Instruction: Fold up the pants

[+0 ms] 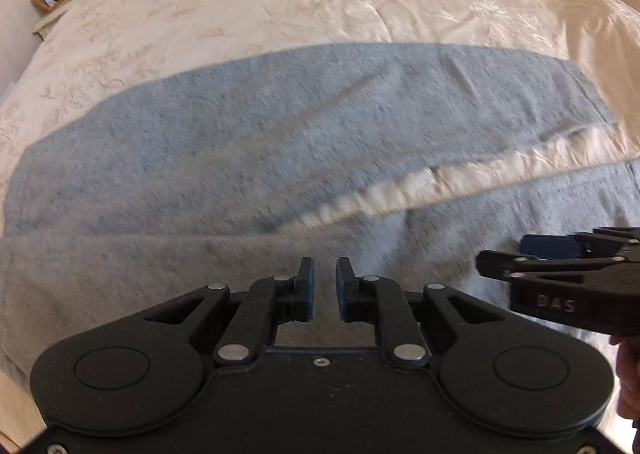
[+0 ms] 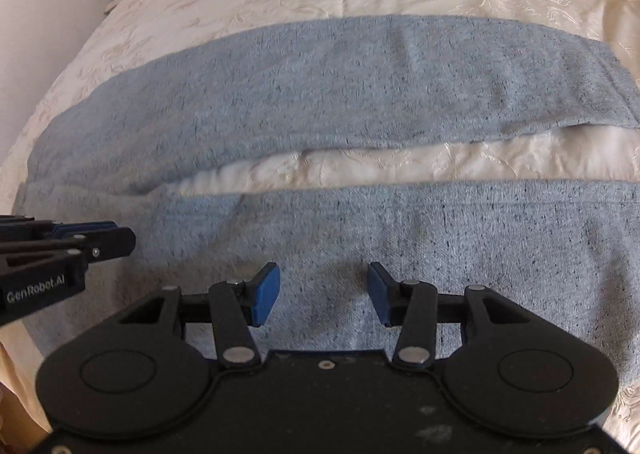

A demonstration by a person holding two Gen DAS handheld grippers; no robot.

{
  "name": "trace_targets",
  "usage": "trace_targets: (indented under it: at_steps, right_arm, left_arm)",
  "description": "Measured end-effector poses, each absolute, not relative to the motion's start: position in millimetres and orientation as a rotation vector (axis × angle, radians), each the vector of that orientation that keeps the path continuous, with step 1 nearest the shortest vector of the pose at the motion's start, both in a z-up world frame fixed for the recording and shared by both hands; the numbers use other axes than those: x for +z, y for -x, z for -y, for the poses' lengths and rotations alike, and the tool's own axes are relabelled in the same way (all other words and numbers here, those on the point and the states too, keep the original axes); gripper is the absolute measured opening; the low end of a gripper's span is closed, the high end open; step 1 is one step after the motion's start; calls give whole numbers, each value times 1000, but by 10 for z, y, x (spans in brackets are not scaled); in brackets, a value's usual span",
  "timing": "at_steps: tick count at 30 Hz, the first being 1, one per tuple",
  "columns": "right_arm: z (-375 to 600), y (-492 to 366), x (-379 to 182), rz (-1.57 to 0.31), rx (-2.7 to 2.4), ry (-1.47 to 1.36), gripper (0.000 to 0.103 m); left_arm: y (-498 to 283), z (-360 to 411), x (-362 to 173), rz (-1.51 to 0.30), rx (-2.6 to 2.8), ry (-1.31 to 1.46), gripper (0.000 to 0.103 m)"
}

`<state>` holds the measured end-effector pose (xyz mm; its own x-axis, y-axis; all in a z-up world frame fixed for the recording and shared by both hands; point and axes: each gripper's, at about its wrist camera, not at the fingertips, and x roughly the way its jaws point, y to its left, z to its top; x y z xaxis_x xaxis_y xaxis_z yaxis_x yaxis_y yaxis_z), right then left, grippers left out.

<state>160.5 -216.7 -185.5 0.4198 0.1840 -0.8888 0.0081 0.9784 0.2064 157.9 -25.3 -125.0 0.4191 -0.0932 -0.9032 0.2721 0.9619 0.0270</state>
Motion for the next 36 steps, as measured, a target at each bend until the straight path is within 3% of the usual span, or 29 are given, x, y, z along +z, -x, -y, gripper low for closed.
trace_targets:
  at_steps: [10,19,29,30,31,32,36]
  right_arm:
    - [3437,-852,-2000,-1178,-357,-158,46]
    - [4240,-122,-1652,-995,-504,-572,54]
    - [4529,-444,-1932,-964,-468,-678,54]
    - [4565,-518,-1977,-969,-465,-690,52]
    - [4583,-556,-1986,-969,-462,-699,37]
    - [4590,-575,-1974,-976,-459,-703,7]
    - [4577,-500,-1777,-967,-418,-707,5]
  left_arm:
    - [-1582,563,-1816,-1210,-143,-260,19]
    - [-1315,694,-1619,-1240,-193,-153,19]
    - [-969,1045,-1739,-1240,-254,-283,18]
    - [-947,1004,-1681,-1246,-256,-263,19]
    - [-946,985,-1649,-1251,-264,-234,19]
    - [-932,948,-1603,-1253,-272,-206,20]
    - [-752,748,-1377,-1222,-263,-160,21]
